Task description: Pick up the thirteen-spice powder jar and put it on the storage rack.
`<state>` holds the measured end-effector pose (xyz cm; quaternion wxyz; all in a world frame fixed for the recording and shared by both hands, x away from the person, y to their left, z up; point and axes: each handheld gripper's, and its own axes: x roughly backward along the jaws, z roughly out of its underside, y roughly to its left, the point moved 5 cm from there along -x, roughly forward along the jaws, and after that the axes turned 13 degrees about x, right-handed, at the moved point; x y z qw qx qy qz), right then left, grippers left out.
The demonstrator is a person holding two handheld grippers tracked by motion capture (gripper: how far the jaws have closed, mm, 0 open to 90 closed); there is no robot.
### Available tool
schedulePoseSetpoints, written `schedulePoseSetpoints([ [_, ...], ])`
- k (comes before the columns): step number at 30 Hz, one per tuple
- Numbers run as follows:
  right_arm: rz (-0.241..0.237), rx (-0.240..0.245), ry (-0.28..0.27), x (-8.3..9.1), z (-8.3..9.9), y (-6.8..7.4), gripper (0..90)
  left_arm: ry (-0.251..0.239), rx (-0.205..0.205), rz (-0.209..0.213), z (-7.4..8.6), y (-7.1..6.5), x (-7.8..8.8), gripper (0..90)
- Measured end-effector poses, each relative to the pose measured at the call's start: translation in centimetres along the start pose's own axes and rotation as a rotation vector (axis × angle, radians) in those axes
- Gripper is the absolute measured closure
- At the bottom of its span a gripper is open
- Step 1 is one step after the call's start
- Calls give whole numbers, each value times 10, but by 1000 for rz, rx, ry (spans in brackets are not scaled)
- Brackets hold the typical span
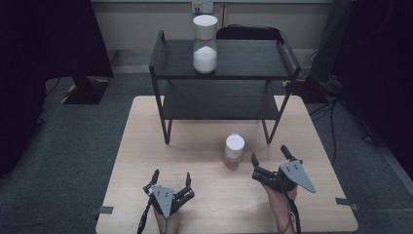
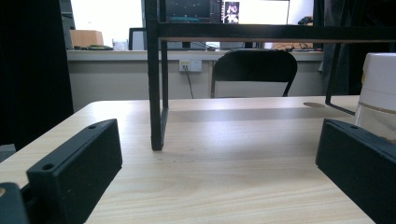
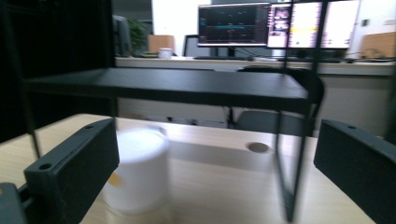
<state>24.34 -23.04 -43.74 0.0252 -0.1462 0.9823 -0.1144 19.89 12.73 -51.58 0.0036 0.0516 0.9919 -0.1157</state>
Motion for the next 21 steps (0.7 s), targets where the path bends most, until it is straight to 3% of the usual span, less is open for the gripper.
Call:
schedulePoseSetpoints([
  [4,-62,0,4,-24,-8,13,0,0,0,0,0,0,0,0],
  [8,-87,15,-5,-41,-7,26,0,0,0,0,0,0,0,0],
  [18,-67,54,25,-61,17,54,41,0,0,0,0,0,0,0],
  [21,-63,47,34,-62,25,58,73,-1,0,0,0,0,0,0],
])
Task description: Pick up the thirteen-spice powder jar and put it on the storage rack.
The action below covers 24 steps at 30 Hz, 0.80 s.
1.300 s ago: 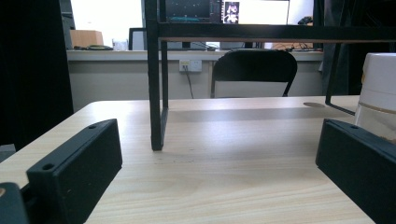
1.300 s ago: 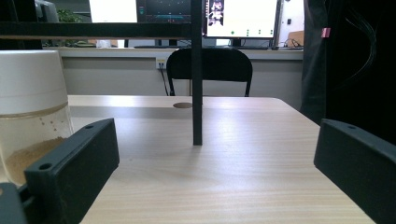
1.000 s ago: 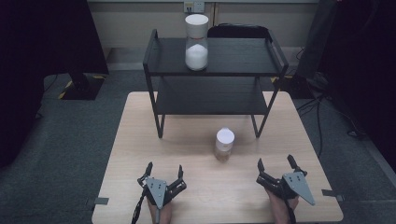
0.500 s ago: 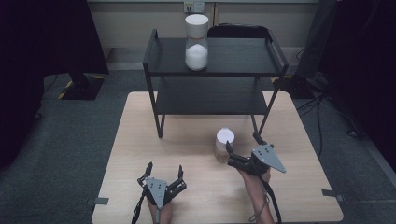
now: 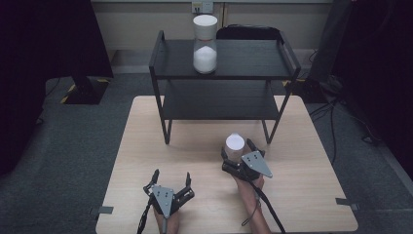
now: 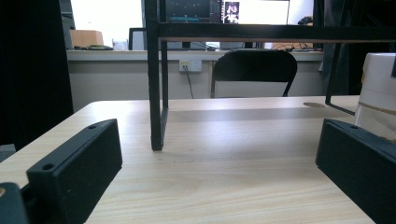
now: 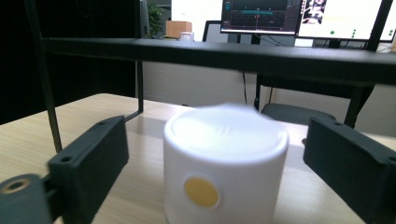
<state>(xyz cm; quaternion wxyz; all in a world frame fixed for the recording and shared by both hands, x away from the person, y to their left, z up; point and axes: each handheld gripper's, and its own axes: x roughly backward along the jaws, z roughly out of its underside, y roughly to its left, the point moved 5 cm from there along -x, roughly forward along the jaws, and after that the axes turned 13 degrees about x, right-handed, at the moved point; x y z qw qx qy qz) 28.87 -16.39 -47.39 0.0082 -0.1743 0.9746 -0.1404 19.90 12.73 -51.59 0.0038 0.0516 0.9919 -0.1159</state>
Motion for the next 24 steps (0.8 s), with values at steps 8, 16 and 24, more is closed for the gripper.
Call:
schedulePoseSetpoints([
  [8,5,-19,-2,0,12,6,179,1,-1,1,0,0,0,0],
  [16,12,-22,35,-7,15,7,244,1,-1,1,0,0,0,0],
  [24,15,-25,43,-7,16,6,293,1,-1,1,0,0,0,0],
])
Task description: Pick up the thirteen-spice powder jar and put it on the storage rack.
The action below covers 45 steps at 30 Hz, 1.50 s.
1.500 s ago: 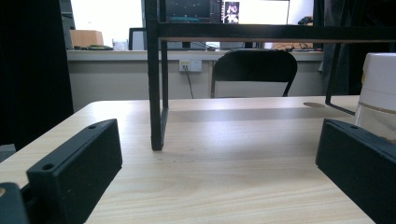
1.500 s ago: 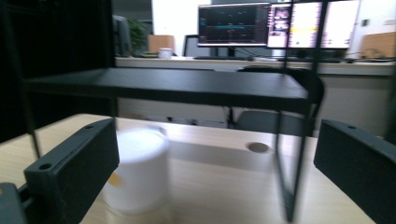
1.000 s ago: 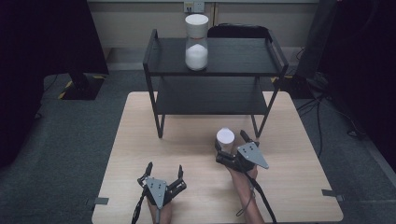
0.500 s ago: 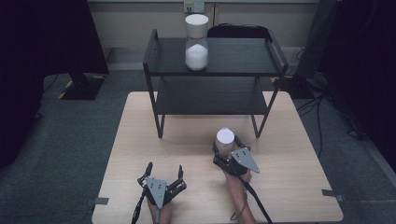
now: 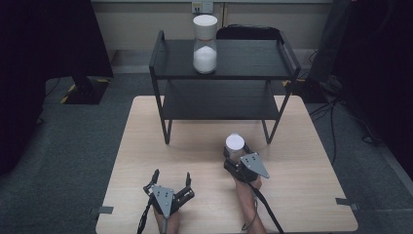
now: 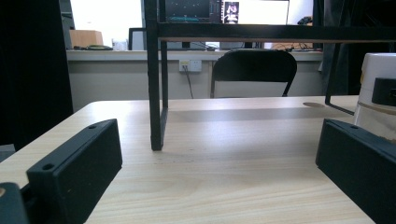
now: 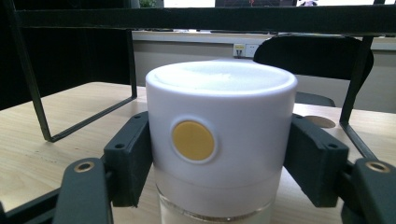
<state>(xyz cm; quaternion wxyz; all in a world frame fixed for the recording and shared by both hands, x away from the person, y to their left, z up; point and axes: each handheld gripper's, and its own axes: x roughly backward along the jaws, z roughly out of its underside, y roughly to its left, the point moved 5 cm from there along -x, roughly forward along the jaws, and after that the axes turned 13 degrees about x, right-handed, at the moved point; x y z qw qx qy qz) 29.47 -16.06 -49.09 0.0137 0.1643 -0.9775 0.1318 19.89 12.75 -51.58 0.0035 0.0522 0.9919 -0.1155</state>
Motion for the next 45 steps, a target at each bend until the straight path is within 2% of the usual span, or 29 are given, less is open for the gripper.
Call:
schedulePoseSetpoints([
  [13,11,5,20,2,-4,-1,295,0,0,0,0,0,0,0],
  [22,0,4,-5,9,-10,-8,296,0,0,0,0,0,0,0],
  [31,-40,13,-27,16,-18,-18,297,0,1,0,0,0,0,0],
  [45,-112,-14,-54,29,-38,-35,297,0,0,0,0,0,0,0],
])
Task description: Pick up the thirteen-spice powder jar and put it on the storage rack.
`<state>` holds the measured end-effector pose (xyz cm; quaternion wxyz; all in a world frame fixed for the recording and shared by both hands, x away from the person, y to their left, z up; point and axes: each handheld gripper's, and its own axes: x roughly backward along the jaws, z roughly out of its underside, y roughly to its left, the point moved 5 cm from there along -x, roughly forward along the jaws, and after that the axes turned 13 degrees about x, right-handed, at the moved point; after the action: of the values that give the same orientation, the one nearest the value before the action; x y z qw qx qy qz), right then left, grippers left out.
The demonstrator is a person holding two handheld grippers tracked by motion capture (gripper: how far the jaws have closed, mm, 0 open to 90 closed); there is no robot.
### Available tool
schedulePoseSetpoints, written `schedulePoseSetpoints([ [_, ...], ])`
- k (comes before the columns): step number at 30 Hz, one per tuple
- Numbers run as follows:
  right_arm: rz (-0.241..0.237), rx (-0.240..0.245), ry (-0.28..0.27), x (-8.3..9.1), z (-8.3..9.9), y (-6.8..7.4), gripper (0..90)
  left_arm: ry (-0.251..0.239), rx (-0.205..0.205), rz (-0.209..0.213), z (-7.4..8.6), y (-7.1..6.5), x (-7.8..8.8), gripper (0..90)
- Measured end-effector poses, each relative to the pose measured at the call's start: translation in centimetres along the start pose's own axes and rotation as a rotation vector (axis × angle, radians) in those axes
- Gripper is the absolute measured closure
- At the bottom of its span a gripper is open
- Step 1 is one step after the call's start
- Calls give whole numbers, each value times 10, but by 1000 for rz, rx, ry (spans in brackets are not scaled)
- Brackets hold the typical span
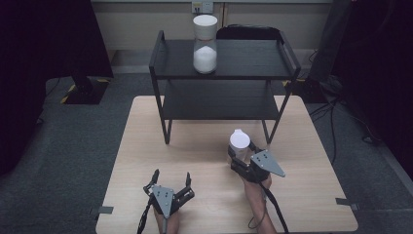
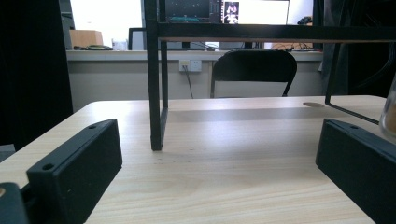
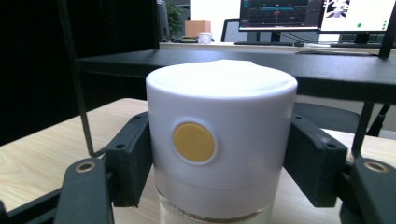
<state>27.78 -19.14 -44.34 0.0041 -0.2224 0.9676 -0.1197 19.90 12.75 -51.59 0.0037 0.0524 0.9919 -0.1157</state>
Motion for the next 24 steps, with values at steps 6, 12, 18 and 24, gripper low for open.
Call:
schedulePoseSetpoints([
  [6,-31,8,-16,5,-13,-8,298,0,0,0,0,0,0,0],
  [12,-70,21,-33,8,-28,-19,298,0,0,0,0,0,0,0],
  [18,-128,33,-56,7,-46,-31,299,0,1,0,0,0,0,0],
  [24,-189,39,-85,2,-70,-44,299,0,1,0,0,0,0,0],
])
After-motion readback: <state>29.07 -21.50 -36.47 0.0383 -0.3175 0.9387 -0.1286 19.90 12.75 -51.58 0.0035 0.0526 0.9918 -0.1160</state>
